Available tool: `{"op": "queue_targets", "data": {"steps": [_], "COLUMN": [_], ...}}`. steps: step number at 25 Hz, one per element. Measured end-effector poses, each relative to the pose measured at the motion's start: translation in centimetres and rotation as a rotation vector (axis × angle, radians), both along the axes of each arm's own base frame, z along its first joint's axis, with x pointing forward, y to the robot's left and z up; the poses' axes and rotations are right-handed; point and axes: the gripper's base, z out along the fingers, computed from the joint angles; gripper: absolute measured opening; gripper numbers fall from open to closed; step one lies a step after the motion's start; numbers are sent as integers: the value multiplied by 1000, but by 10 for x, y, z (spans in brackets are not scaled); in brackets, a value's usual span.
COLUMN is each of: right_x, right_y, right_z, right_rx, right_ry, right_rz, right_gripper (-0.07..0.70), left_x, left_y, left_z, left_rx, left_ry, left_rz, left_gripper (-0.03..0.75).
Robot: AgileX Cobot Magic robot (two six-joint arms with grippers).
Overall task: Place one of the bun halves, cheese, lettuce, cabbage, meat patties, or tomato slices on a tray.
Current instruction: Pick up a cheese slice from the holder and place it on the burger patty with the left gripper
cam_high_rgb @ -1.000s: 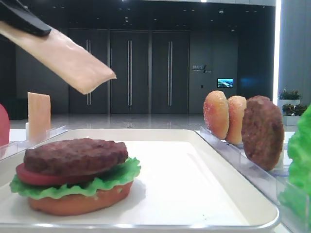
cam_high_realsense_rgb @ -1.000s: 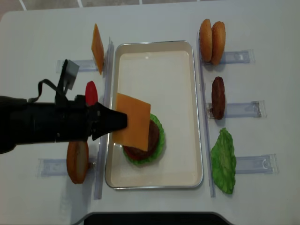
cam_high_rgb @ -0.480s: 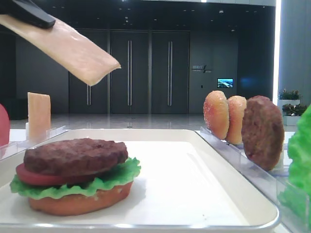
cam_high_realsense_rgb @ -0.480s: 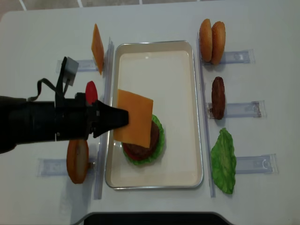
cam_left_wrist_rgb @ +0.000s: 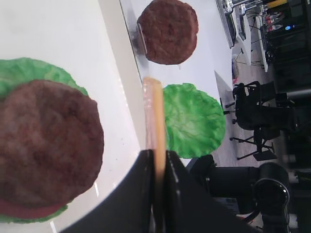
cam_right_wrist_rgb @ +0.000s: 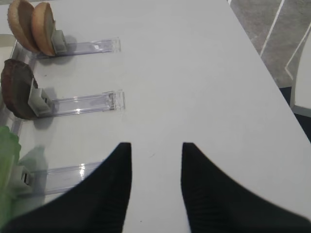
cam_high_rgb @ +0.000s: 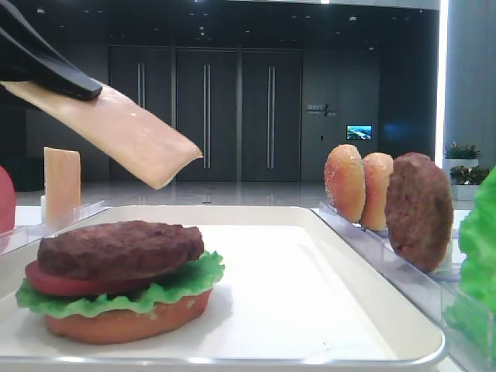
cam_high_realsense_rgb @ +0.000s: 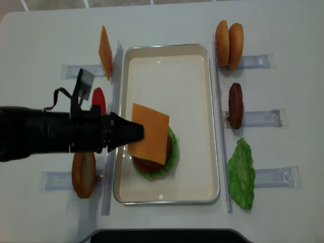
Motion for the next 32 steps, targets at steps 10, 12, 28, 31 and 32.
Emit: {"op": "queue_targets", "data": {"steps": [10, 12, 28, 31, 32], "right_x": [0, 0, 0, 0, 0], "right_y": [0, 0, 0, 0, 0], "right_z": [0, 0, 0, 0, 0], "right_rx": [0, 0, 0, 0, 0], "right_ry": [0, 0, 0, 0, 0], "right_rz": [0, 0, 0, 0, 0], "right_gripper": [244, 244, 244, 244, 244], "left_x": [3, 3, 5, 5, 5], "left_y": [3, 3, 3, 3, 3], "left_z": [-6, -7, -17, -17, -17], "left_rx": [55, 67, 81, 81, 81], "left_ry": [1, -1, 39, 39, 39], "left_rz": [24, 28, 24, 24, 24], "left_gripper": [25, 25, 25, 25, 29]}}
